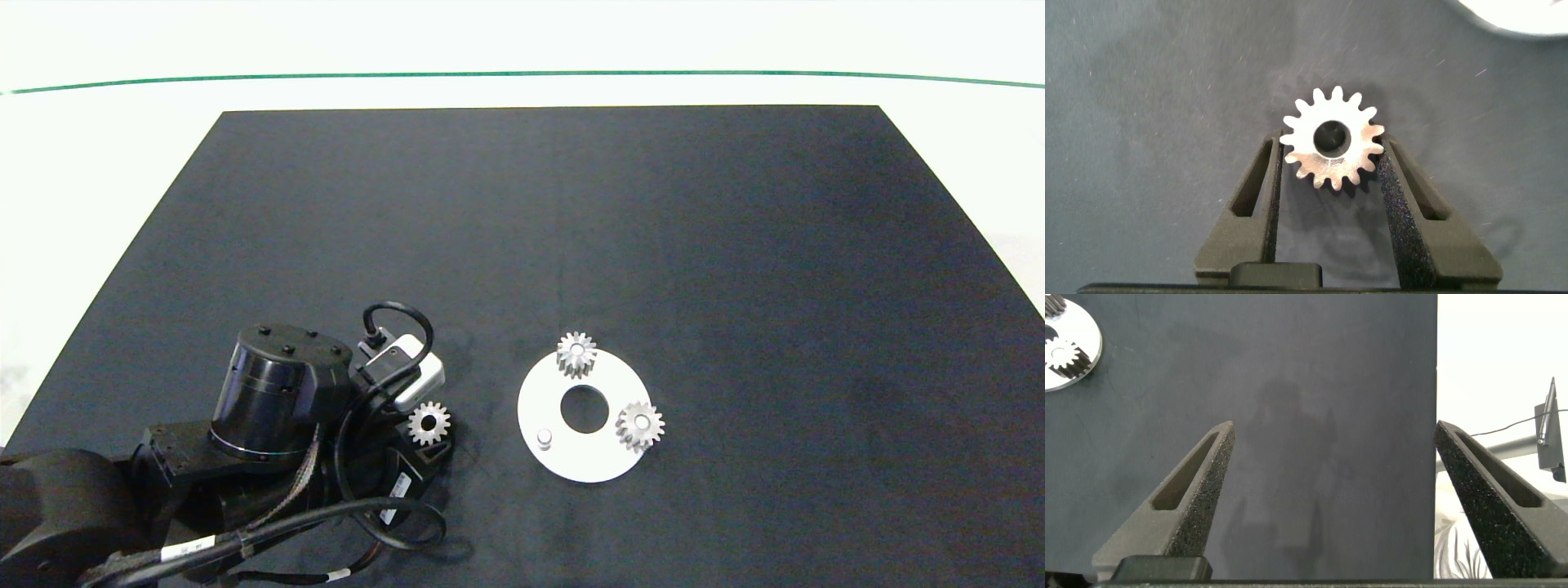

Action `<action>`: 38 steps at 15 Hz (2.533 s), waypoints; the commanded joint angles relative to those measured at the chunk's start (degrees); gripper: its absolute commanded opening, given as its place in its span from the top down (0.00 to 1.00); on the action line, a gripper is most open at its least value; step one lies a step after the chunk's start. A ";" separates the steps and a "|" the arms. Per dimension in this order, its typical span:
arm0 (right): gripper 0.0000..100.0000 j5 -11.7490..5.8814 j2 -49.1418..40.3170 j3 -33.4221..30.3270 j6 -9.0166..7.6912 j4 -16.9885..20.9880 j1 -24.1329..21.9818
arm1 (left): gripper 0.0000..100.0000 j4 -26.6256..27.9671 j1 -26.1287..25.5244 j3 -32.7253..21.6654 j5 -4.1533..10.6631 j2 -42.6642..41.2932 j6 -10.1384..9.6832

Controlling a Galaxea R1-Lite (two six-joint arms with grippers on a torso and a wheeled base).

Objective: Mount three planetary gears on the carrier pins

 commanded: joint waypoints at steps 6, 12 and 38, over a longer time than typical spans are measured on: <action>0.00 -0.15 0.09 0.26 -0.14 0.16 0.09 | 0.90 0.44 -8.45 -1.04 0.24 -8.16 -2.34; 0.00 -0.06 0.71 0.35 -0.23 0.16 0.18 | 0.90 4.13 -13.99 -2.97 3.76 -5.35 -2.42; 0.00 -0.06 0.01 -0.09 -0.31 0.60 1.59 | 0.90 12.75 -17.24 -19.41 9.38 8.62 0.65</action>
